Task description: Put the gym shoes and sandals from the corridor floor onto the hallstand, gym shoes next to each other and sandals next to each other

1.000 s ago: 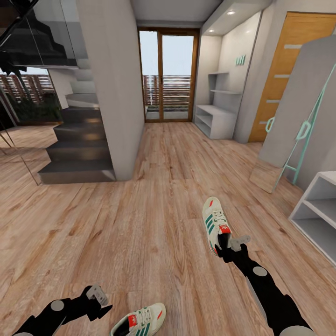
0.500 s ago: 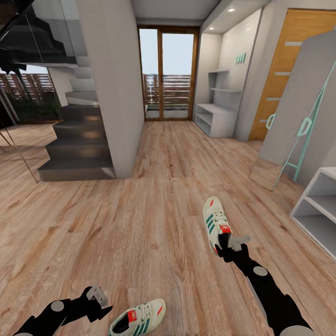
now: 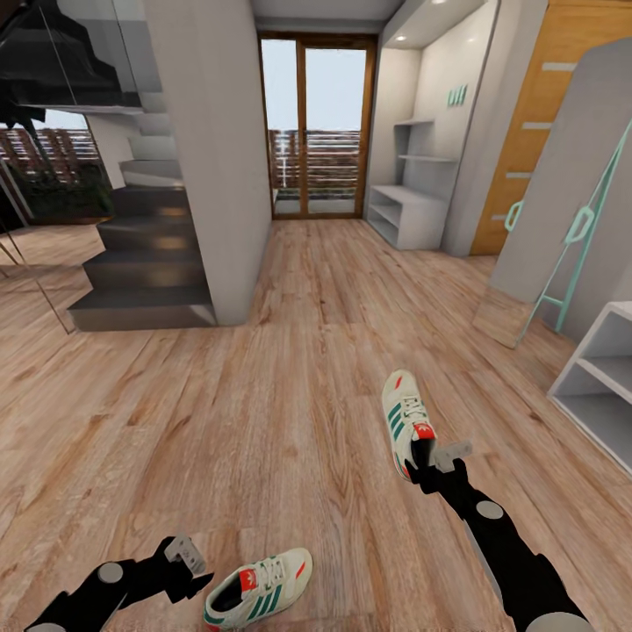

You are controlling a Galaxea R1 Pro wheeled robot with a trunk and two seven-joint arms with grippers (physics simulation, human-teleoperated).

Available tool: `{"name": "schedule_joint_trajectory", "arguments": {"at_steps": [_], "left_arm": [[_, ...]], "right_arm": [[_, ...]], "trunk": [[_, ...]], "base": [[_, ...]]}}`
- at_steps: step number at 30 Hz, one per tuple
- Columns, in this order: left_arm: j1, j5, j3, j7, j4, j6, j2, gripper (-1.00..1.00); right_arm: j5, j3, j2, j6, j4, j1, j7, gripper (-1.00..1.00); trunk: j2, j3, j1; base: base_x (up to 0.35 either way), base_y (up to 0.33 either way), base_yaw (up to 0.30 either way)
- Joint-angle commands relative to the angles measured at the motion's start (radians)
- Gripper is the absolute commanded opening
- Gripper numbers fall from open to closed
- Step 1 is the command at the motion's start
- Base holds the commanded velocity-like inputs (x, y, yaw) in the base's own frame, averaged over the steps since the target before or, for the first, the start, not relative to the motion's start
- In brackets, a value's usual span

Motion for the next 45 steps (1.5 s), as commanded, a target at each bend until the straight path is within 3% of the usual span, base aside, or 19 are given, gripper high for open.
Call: {"name": "schedule_joint_trajectory", "arguments": {"at_steps": [1, 5, 17, 19, 21, 23, 29, 45], "left_arm": [[-0.004, -0.010, 0.007, -0.006, -0.001, -0.003, -0.002, 1.00], [-0.010, -0.011, 0.006, -0.009, -0.002, 0.001, -0.008, 1.00], [-0.010, -0.021, 0.002, -0.012, -0.002, -0.003, -0.018, 1.00], [-0.012, -0.032, -0.018, -0.016, -0.002, -0.002, -0.025, 1.00], [-0.037, -0.063, -0.072, -0.056, -0.034, 0.016, -0.046, 1.00], [-0.053, -0.068, -0.081, -0.100, -0.062, 0.058, -0.046, 1.00], [-0.062, -0.071, -0.088, -0.166, -0.118, 0.117, -0.045, 1.00], [-0.048, -0.070, -0.087, -0.174, -0.127, 0.114, -0.042, 1.00]], "right_arm": [[0.009, -0.003, 0.001, 0.005, -0.002, 0.000, 0.007, -1.00], [0.009, -0.003, 0.001, 0.005, -0.002, 0.000, 0.007, -1.00], [0.009, -0.003, 0.001, 0.005, -0.002, 0.000, 0.007, -1.00], [0.009, -0.003, 0.001, 0.005, -0.002, 0.000, 0.007, -1.00], [0.009, -0.002, 0.001, 0.005, -0.002, 0.000, 0.007, -1.00], [0.009, -0.002, 0.001, 0.005, -0.002, 0.000, 0.007, -1.00], [0.009, -0.001, 0.001, 0.005, -0.002, 0.000, 0.007, -1.00], [0.009, -0.002, 0.001, 0.005, -0.005, 0.000, 0.007, -1.00]], "trunk": [[-0.008, -0.006, 0.004], [-0.036, -0.025, 0.019], [-0.038, -0.090, 0.024], [-0.039, -0.101, 0.025], [-0.039, -0.112, 0.026], [-0.040, -0.123, 0.027], [-0.040, -0.131, 0.027], [-0.040, -0.134, 0.027]], "base": [[0.000, 0.000, 0.001], [0.000, 0.000, 0.000], [0.000, 0.000, 0.000], [0.000, 0.000, 0.000], [0.000, 0.000, 0.000], [0.000, 0.000, 0.000], [0.000, 0.000, 0.000], [0.043, 0.028, 0.000]]}}
